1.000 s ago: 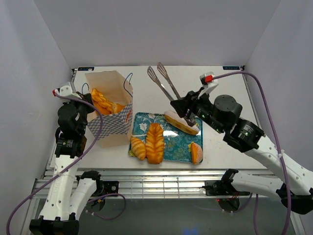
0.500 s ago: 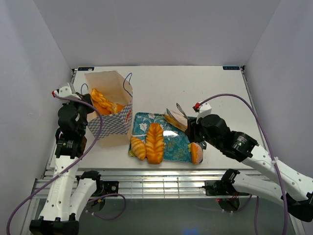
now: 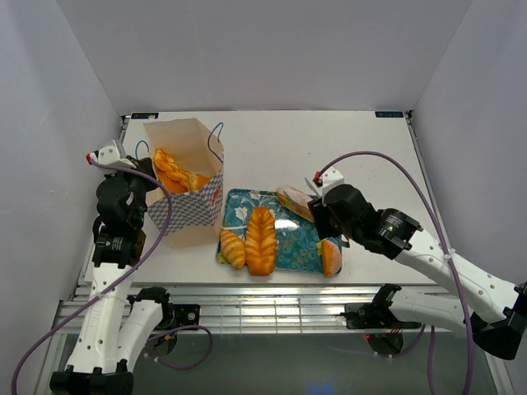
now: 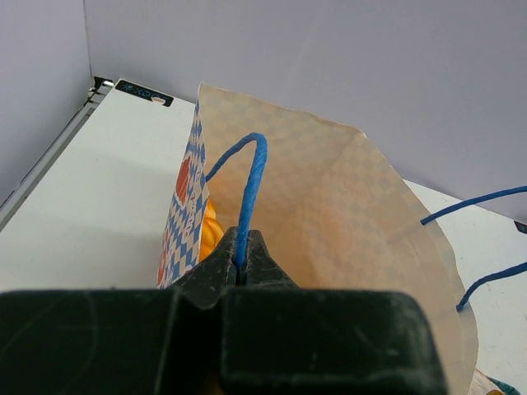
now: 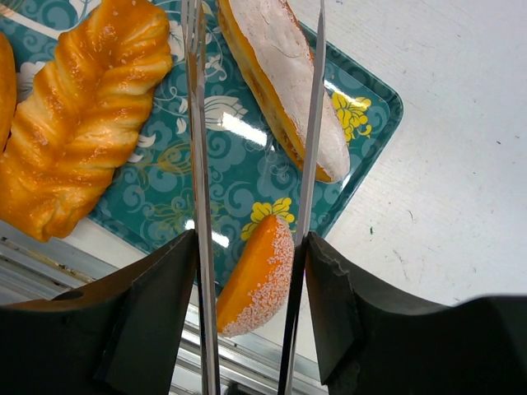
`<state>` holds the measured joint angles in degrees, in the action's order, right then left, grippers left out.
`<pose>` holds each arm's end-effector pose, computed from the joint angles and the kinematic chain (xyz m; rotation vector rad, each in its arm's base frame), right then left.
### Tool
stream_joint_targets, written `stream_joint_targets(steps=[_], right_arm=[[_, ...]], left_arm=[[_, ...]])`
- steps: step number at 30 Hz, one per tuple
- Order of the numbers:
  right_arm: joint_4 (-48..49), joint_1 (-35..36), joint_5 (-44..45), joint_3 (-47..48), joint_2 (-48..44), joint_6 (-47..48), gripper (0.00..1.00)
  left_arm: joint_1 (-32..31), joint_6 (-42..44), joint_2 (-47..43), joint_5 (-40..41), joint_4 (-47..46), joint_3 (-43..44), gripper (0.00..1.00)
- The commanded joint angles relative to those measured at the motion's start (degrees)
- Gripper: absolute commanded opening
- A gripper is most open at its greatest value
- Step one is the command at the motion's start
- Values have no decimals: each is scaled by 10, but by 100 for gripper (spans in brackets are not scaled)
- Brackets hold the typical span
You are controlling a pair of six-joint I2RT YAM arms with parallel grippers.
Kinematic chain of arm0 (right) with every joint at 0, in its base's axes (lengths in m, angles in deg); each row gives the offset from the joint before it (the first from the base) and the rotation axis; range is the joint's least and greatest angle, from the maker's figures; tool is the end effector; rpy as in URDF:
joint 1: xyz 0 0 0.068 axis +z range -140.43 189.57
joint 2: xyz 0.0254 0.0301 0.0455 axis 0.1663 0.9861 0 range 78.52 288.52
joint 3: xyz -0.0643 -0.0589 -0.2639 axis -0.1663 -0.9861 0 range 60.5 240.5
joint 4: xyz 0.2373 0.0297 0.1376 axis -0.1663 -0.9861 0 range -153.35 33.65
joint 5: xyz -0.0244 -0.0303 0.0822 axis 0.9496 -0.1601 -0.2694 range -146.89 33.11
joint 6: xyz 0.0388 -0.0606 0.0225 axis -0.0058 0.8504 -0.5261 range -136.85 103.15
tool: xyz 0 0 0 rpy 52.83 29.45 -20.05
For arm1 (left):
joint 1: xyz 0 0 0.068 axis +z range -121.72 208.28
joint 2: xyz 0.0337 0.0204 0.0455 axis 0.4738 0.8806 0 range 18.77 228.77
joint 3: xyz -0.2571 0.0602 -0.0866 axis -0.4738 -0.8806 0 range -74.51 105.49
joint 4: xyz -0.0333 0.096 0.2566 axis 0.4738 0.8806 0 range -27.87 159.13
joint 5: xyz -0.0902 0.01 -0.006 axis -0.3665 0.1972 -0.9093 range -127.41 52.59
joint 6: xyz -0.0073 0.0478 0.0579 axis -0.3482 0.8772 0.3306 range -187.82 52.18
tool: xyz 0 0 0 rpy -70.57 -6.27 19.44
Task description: Place the fake bread into the paper bag
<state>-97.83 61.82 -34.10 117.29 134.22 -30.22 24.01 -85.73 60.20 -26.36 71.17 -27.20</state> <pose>0.1595 0.1655 0.3149 -0.5408 2.1499 0.1790 0.2077 -0.0033 0.3705 -0.3396 1.5911 -0.1413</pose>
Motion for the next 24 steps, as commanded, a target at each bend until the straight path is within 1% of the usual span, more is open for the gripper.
stream_joint_targets(steps=[1, 4, 11, 19, 24], right_arm=[[-4, -1, 15, 36, 6, 30, 60], [-3, -2, 12, 36, 23, 38, 63], [1, -9, 23, 19, 69, 34, 63], [30, -27, 24, 2, 91, 45, 63], [52, -44, -19, -16, 105, 60, 63]], left_arm=[[-4, -2, -4, -12, 5, -2, 0], [-6, -3, -3, -12, 5, -2, 0], [-14, -2, -1, -12, 6, -1, 0], [-16, 0, 1, -8, 6, -2, 0], [-17, 1, 6, -9, 7, -1, 0]])
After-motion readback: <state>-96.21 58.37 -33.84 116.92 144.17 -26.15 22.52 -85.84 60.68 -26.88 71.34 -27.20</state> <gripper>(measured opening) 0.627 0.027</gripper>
